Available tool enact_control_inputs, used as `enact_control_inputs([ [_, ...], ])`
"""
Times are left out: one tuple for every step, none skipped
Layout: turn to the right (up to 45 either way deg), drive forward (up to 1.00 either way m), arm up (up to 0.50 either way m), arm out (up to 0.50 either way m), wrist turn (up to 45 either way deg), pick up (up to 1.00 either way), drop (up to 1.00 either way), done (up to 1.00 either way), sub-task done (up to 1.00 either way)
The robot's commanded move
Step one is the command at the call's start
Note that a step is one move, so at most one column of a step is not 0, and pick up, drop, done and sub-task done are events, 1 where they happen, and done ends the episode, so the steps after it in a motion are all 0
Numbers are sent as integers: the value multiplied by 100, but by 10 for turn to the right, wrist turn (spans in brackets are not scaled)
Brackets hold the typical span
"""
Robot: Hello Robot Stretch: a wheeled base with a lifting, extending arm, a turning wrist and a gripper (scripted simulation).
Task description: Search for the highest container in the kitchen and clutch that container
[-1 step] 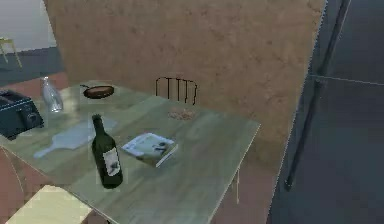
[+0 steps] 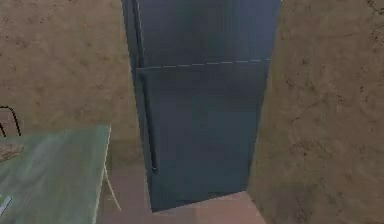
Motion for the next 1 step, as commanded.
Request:
enact_control_inputs([
  [450, 0, 0, 0, 0, 0, 0, 0, 0],
])
